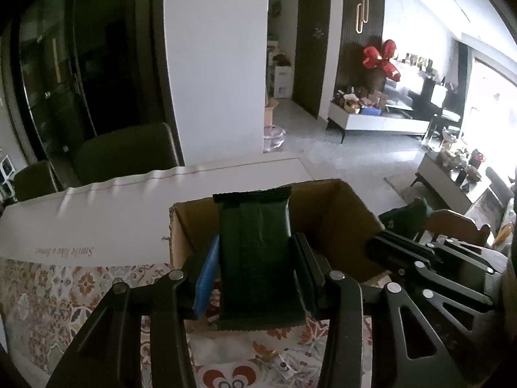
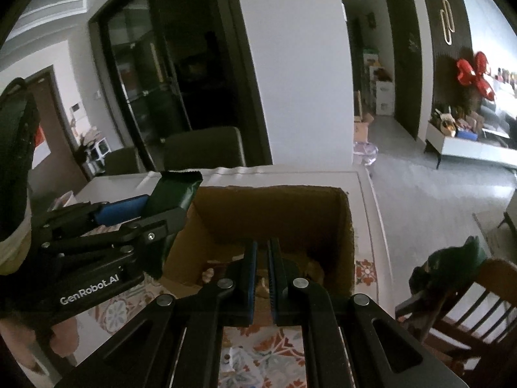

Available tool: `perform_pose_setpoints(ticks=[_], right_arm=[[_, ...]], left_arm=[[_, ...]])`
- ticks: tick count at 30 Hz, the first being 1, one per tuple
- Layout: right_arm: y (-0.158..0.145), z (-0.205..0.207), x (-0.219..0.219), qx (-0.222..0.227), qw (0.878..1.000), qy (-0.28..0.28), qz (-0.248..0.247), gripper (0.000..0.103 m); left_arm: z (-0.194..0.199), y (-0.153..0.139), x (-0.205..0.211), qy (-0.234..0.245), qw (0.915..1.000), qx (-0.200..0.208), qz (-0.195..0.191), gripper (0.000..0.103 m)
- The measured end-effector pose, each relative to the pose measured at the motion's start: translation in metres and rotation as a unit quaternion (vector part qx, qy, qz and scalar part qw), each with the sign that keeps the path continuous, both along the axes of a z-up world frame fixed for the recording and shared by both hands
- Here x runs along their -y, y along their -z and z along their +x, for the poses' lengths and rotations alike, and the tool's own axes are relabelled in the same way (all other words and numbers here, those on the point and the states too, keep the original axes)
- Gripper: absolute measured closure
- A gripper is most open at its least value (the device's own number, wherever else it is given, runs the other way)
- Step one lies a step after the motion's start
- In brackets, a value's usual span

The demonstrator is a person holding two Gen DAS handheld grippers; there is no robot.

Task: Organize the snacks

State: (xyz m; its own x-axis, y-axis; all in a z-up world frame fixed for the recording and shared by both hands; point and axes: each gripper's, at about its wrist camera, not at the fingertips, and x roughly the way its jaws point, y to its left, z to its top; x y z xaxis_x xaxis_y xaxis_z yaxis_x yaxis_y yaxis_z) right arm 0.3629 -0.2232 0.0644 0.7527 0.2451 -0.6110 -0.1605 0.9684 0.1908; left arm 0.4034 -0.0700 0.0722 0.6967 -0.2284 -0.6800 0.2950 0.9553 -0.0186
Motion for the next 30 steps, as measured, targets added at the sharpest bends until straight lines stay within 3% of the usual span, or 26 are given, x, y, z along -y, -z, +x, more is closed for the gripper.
perform_pose_setpoints(ticks=[3,5,7,10,13,19,30], right_arm=[[0.002,0.004,0.0,-0.009,1.0,0.009,-0.002,0.094],[0.002,0.005,0.001,-0.012,1.0,0.012,-0.004,0.087],[0.001,0.002,0.001,-0.006,1.0,0.016,-0.007,0.069],[-0.002,-0.007,-0.003,0.001,1.0,0.011,-0.013,0.067],[-0.004,-0.019,-0.008,0.008,1.0,0.005,-0.016,0.055],[-0.007,-0.047,-0.021,0.023,0.999,-0.002,-0.029,0.045],[0.002,-0.093,-0.038,0.04,0.998,-0.003,-0.039,0.037]], left_arm=[[-0.001,0.0,-0.003,-0.011,0.9999,0.004,0.003,0.04],[-0.006,-0.001,-0.006,-0.014,0.9998,0.009,0.007,0.039],[-0.014,-0.002,-0.009,-0.015,0.9997,0.016,0.01,0.035],[-0.027,-0.004,-0.014,-0.016,0.9994,0.027,0.014,0.033],[-0.043,-0.007,-0.02,-0.013,0.9993,0.034,0.01,0.031],[-0.078,-0.01,-0.034,-0.016,0.9979,0.061,0.015,0.029],[-0.134,0.0,-0.054,-0.017,0.9961,0.083,0.025,0.025]])
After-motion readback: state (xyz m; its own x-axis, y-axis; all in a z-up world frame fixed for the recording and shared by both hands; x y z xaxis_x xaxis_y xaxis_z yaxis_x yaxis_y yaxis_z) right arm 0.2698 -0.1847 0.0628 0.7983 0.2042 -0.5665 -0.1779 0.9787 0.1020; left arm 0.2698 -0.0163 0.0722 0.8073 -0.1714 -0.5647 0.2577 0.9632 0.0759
